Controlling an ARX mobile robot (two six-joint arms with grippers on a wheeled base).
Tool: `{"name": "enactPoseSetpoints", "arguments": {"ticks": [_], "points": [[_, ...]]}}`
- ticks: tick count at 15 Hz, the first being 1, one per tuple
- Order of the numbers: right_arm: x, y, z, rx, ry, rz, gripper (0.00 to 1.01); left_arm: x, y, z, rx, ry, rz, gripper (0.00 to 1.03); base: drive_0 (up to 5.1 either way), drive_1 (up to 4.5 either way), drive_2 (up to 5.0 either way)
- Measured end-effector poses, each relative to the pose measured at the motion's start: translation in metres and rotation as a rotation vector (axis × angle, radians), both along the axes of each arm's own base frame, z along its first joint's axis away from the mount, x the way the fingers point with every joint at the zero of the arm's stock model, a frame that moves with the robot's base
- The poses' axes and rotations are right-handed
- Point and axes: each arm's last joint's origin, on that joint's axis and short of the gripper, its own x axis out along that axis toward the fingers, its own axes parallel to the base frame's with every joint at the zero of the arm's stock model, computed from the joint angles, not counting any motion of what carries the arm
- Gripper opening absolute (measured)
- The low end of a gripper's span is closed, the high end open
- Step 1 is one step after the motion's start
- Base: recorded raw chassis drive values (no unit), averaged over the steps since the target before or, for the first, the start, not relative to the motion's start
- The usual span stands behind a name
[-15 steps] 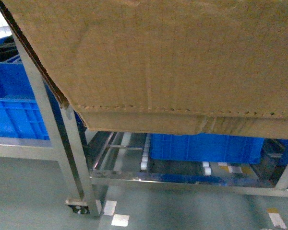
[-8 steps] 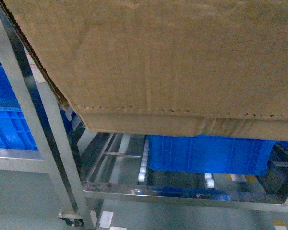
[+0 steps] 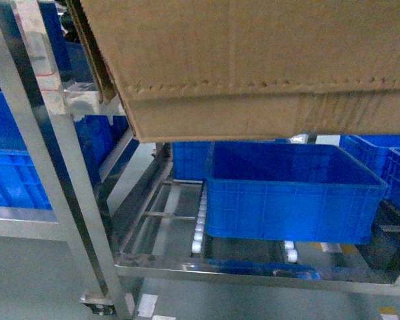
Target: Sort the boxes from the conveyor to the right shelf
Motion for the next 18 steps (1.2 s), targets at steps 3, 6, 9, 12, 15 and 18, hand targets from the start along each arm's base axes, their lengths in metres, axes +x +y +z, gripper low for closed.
{"name": "enactPoseSetpoints", "arguments": {"ticks": [3, 6, 9, 12, 15, 18], "points": [[0.0081, 0.0028, 0.0017, -0.019, -0.011, -0.02, 0.02, 0.0136, -0.0035, -0.0027, 0.038, 0.021, -0.017, 0.02, 0.0, 0.0, 0.0], [0.0082, 0.0029, 0.0013, -0.024, -0.013, -0.02, 0.02, 0.0137, -0.0036, -0.0023, 0.041, 0.015, -0.019, 0.02, 0.0, 0.0, 0.0], [0.0074, 0.0029, 0.0021, -0.025, -0.016, -0.02, 0.02, 0.0124, -0.0031, -0.001, 0.04, 0.014, -0.022, 0.02, 0.0, 2.93, -2.8], [0.0073, 0.0042, 0.0024, -0.025, -0.02, -0.018, 0.02, 0.0125, -0.0032, -0.0007, 0.04, 0.01, -0.022, 0.02, -0.1, 3.08, -3.3], [0.011, 0.0045, -0.0021, -0.029, 0.001, -0.019, 0.02, 0.0153, -0.0037, -0.004, 0.045, 0.022, -0.021, 0.02, 0.0, 0.27, -0.3], [0.0106, 0.0046, -0.0013, -0.028, -0.005, -0.019, 0.02, 0.0154, -0.0037, -0.0039, 0.045, 0.02, -0.021, 0.02, 0.0, 0.0, 0.0]]}}
